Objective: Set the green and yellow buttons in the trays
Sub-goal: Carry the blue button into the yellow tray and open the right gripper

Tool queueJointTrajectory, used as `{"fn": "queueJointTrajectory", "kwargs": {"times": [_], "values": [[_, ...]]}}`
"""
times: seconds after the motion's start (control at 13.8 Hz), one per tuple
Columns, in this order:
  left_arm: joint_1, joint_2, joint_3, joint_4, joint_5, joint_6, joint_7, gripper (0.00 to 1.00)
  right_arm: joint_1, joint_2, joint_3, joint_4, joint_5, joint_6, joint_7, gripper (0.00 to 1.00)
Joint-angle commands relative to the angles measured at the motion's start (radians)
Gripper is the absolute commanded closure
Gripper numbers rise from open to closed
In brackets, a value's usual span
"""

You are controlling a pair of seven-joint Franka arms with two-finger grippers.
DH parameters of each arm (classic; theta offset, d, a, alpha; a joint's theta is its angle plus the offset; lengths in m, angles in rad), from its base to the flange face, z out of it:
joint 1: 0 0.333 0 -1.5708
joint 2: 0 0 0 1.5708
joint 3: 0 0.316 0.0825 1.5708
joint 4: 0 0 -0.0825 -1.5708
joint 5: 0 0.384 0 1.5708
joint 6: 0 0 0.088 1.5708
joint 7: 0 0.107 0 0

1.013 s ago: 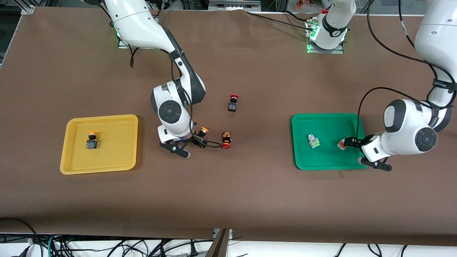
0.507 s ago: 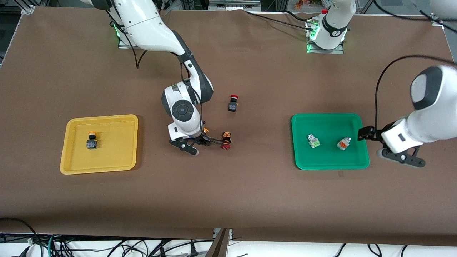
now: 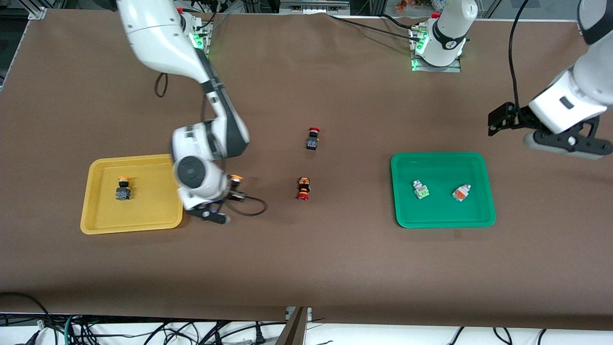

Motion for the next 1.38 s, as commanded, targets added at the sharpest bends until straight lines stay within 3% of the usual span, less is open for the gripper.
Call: {"fn": "queueJointTrajectory", "kwargs": {"times": [0.0, 0.07, 0.22, 0.29, 0.36, 0.65, 1.09, 1.16, 1.3], "values": [[-0.091, -0.036, 0.162, -0.101, -0.032, 0.036, 0.009, 0.0, -0.032, -0.019, -0.113, -0.032, 0.008, -0.092, -0.303, 1.0], [-0.085, -0.065, 0.162, -0.144, -0.039, 0.056, 0.008, 0.0, -0.04, -0.016, -0.145, -0.058, 0.012, -0.083, -0.4, 1.0], [-0.065, -0.102, 0.161, -0.209, -0.059, 0.128, -0.005, 0.0, -0.11, -0.012, -0.152, -0.091, 0.018, -0.054, -0.511, 1.0], [-0.061, -0.101, 0.161, -0.2, -0.059, 0.122, -0.009, 0.0, -0.139, -0.01, -0.147, -0.098, 0.022, -0.051, -0.525, 0.75], [-0.059, -0.099, 0.161, -0.189, -0.059, 0.122, -0.008, 0.0, -0.144, -0.008, -0.145, -0.097, 0.022, -0.052, -0.525, 0.01], [-0.06, -0.093, 0.151, -0.152, -0.061, 0.124, -0.033, 0.0, -0.129, -0.056, -0.145, -0.048, 0.043, -0.099, -0.525, 0.0], [-0.054, -0.049, 0.159, -0.092, -0.064, 0.127, -0.032, 0.0, -0.143, -0.171, -0.188, 0.121, 0.037, -0.412, -0.52, 0.0], [-0.054, -0.047, 0.159, -0.091, -0.064, 0.125, -0.032, 0.0, -0.162, -0.223, -0.175, 0.118, 0.023, -0.429, -0.517, 0.0], [-0.054, -0.046, 0.159, -0.094, -0.064, 0.124, -0.035, 0.0, -0.254, -0.348, -0.056, 0.074, -0.044, -0.477, -0.511, 0.0]]}}
